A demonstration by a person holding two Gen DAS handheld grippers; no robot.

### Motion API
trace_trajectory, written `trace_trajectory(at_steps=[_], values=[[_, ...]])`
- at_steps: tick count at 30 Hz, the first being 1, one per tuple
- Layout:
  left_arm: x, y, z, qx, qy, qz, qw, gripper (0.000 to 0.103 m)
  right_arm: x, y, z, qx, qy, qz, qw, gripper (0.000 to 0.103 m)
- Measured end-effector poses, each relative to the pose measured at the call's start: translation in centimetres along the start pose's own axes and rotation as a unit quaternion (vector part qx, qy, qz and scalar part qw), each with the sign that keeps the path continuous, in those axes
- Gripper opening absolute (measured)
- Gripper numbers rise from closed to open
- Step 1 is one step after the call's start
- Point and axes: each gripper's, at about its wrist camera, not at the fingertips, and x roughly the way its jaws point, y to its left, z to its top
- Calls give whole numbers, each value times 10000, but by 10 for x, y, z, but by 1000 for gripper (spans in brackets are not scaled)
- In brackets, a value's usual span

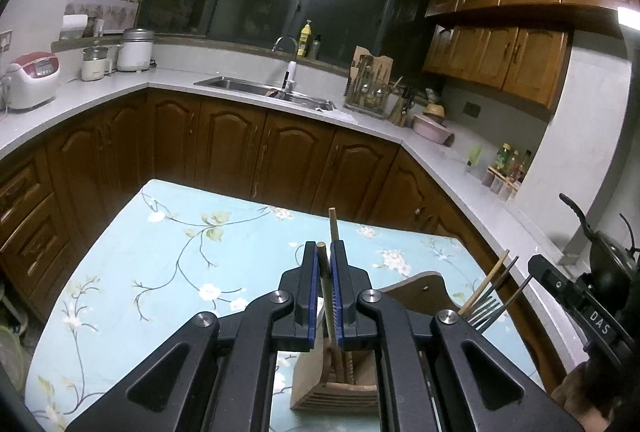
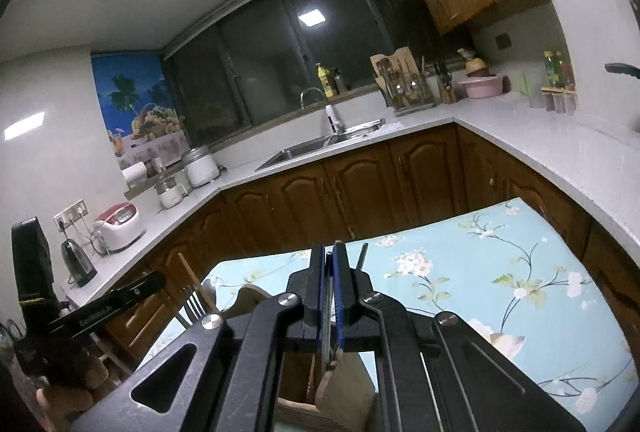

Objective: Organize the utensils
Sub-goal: 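Lower the chopstick into the holder and open the left tool, then withdraw the open left tool from the holder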

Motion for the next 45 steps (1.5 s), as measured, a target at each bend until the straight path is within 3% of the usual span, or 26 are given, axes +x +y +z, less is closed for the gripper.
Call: trace_trajectory(at_steps=[23,27,30,32,34,36,38,40,41,43,45], values=[[16,8,8,-197,143,-66,9997,6,15,-9,3,-6,217,18,9998,4],[16,9,10,-240,139,-23,9996,24,16,-10,3,56,241,47,9997,10],[16,5,11,-224,113,2,9997,28,16,-7,5,79,214,57,9997,10],[15,3,12,-208,106,6,9997,35,14,-5,5,79,183,76,9998,11],[12,1,11,-167,68,55,9998,50,11,-4,6,81,107,132,9998,25],[8,0,9,-155,29,88,9998,58,5,-2,7,53,-40,193,9998,35],[4,0,7,-160,5,121,9998,66,-2,1,8,14,-196,202,9996,39],[1,1,4,-206,11,176,9996,80,-4,3,9,-2,-209,231,9995,47],[-1,1,3,-229,6,208,9995,83,-5,3,9,1,-196,235,9995,48],[-6,3,2,-276,14,217,9994,85,-5,3,8,12,-169,187,9997,65],[-9,4,1,-297,53,245,9992,90,-7,4,5,-11,-186,116,9998,75]])
